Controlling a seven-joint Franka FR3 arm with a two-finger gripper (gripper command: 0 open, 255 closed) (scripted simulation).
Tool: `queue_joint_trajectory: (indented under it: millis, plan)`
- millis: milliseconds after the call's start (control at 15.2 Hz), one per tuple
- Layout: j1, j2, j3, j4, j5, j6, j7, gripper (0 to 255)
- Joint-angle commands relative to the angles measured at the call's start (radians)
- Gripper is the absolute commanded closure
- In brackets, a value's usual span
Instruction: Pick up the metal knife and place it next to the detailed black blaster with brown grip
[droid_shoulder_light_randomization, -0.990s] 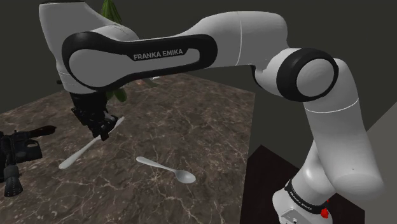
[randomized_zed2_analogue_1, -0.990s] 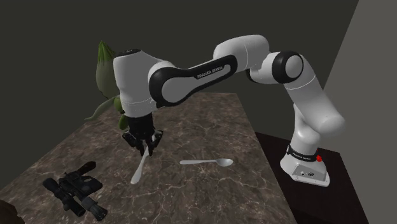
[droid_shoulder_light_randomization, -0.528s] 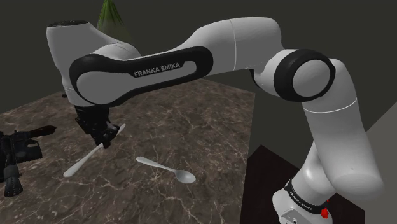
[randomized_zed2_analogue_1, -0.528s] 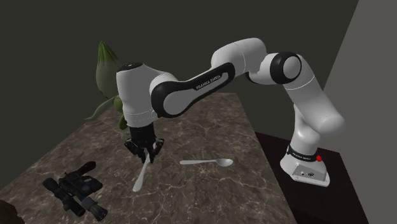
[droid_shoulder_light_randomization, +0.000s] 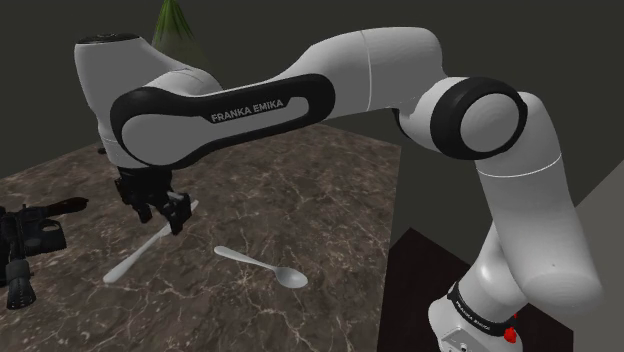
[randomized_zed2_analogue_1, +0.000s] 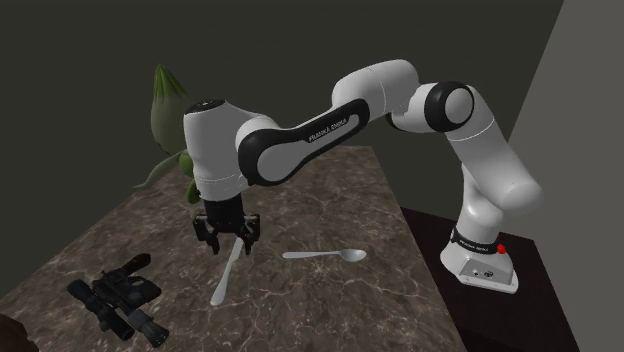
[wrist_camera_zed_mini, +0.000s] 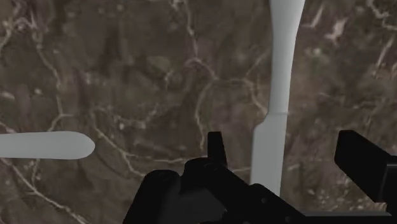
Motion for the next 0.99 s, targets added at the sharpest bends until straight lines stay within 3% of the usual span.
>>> queue_joint_trajectory:
  millis: [0, 198, 462, 924]
  plan:
    - [0.0, 0.0, 0.0, 0.0, 0.0, 0.0, 0.0, 0]
    - [0.0, 0.0, 0.0, 0.0, 0.0, 0.0, 0.0, 0]
    - [0.014, -0.014, 0.006, 0.108, 0.01, -0.118, -0.012, 0]
    - [0.014, -0.014, 0.006, 0.108, 0.01, -0.118, -0.012, 0]
